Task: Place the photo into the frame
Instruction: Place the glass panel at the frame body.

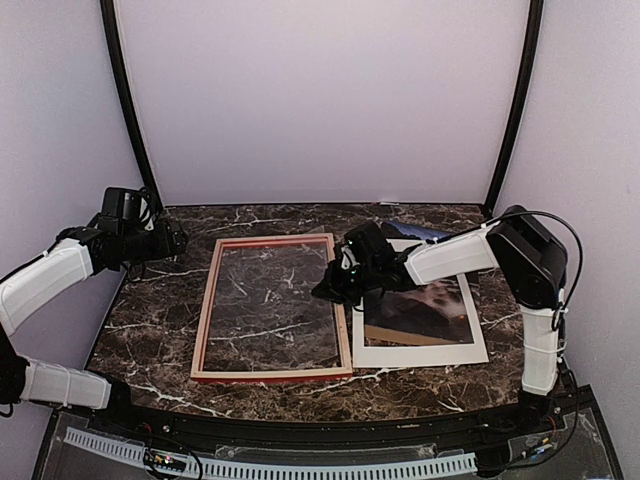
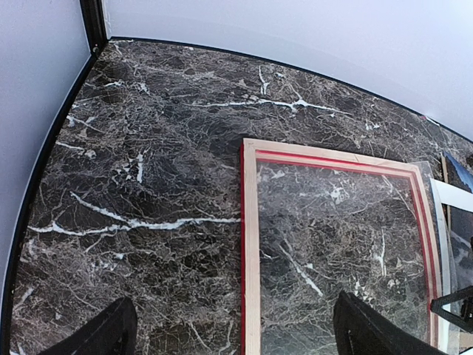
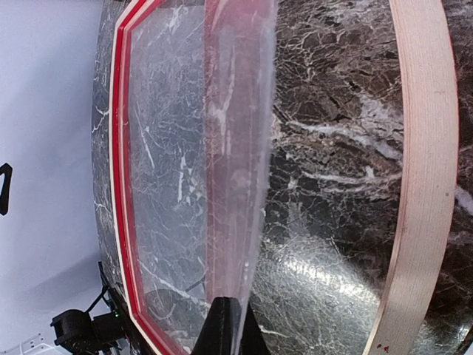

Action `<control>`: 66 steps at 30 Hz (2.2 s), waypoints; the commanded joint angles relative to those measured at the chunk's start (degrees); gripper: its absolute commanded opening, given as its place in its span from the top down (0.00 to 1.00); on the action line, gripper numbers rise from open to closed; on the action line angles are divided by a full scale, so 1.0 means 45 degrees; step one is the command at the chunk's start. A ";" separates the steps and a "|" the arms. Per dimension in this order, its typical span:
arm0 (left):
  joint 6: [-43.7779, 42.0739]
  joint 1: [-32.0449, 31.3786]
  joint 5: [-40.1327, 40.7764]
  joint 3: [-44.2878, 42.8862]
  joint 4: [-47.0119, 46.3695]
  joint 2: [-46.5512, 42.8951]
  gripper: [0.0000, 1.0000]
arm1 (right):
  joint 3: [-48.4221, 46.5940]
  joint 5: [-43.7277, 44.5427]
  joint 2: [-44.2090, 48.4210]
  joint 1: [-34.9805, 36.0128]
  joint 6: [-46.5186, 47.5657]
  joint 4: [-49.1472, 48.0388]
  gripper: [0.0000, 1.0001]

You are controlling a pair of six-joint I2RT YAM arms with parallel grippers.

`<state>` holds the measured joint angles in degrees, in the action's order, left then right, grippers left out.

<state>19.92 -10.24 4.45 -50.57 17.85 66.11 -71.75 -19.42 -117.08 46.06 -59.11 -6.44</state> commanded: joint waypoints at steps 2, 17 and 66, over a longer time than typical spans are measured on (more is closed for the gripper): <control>-0.0062 0.0029 -0.0110 0.0202 -0.0046 -0.0030 0.05 | -0.0189 0.0208 0.0609 0.0024 0.0245 -0.0304 1.00; 0.0268 0.0029 -0.0606 0.0406 -0.0183 0.0182 0.05 | -0.0475 0.0084 0.0499 0.0113 0.0632 -0.0431 1.00; 0.1950 -0.3407 -0.1568 0.0747 -0.2405 0.2472 0.03 | -0.1590 0.1210 -0.0426 0.0115 0.1066 0.1669 0.60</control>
<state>26.65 -23.57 0.03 -48.14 11.00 75.44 -76.99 -15.94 -118.69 46.48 -55.51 0.32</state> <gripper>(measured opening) 0.966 0.387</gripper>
